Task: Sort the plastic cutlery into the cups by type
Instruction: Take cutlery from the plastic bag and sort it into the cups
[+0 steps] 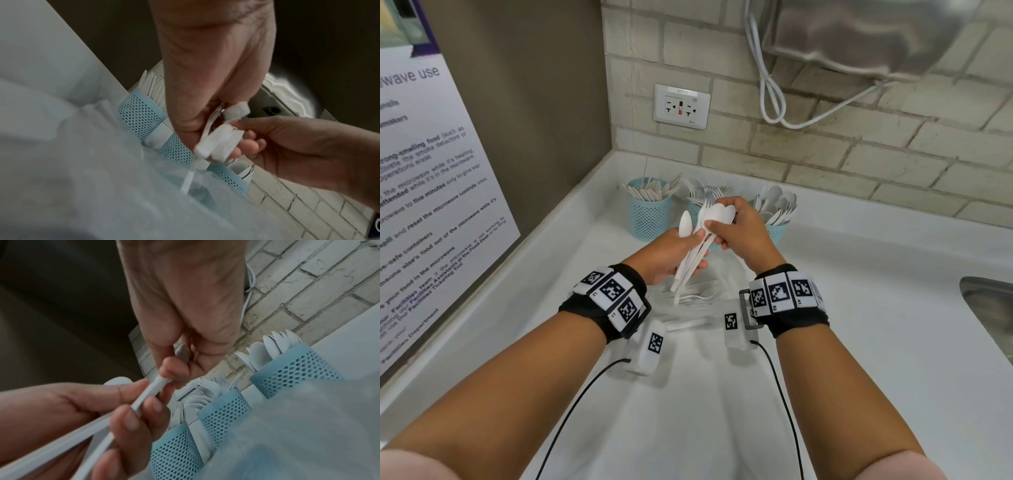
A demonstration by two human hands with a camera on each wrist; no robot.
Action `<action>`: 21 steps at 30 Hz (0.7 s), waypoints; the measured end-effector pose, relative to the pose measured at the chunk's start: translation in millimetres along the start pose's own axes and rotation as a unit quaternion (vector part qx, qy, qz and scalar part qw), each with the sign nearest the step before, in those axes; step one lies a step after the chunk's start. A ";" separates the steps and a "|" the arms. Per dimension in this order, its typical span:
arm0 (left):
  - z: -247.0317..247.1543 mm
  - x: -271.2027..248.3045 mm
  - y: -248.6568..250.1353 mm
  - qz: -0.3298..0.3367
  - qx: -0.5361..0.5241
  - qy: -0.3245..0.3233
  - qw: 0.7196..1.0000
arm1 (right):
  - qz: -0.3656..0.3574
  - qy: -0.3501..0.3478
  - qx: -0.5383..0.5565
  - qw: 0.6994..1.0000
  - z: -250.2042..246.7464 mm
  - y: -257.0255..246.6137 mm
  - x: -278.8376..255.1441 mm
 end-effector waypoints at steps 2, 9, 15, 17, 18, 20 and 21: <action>0.6 -1.5 0.1 -0.003 -0.004 -0.002 1.000 | 0.004 0.008 -0.003 1.000 -0.6 1.7 0.0; -1.3 0.9 -1.1 0.014 -0.021 0.038 0.999 | 0.015 0.027 0.040 0.999 -3.8 4.8 0.0; -0.9 3.7 -3.7 0.014 -0.027 0.079 0.996 | 0.013 0.032 0.055 0.998 -4.5 5.8 -1.7; -0.8 5.0 -5.7 0.015 -0.028 0.090 0.995 | 0.013 0.027 0.059 0.998 -3.8 5.2 -2.6; -0.5 5.9 -6.8 0.015 -0.029 0.095 0.995 | 0.013 0.024 0.065 0.997 -3.7 4.6 -3.1; 0.3 6.4 -7.8 0.014 -0.030 0.108 0.994 | 0.010 0.022 0.074 0.997 -4.0 3.9 -3.7; 0.7 6.2 -7.8 0.013 -0.032 0.114 0.993 | 0.009 0.024 0.075 0.997 -4.1 4.1 -3.6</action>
Point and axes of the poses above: each hand's wrist, its own x-axis towards the middle knuckle, its own z-axis out of the palm, y = z × x, the point moved 1 cm from there along x, towards the middle knuckle, and after that the axes turned 12 degrees about z, right-handed, at the moved point
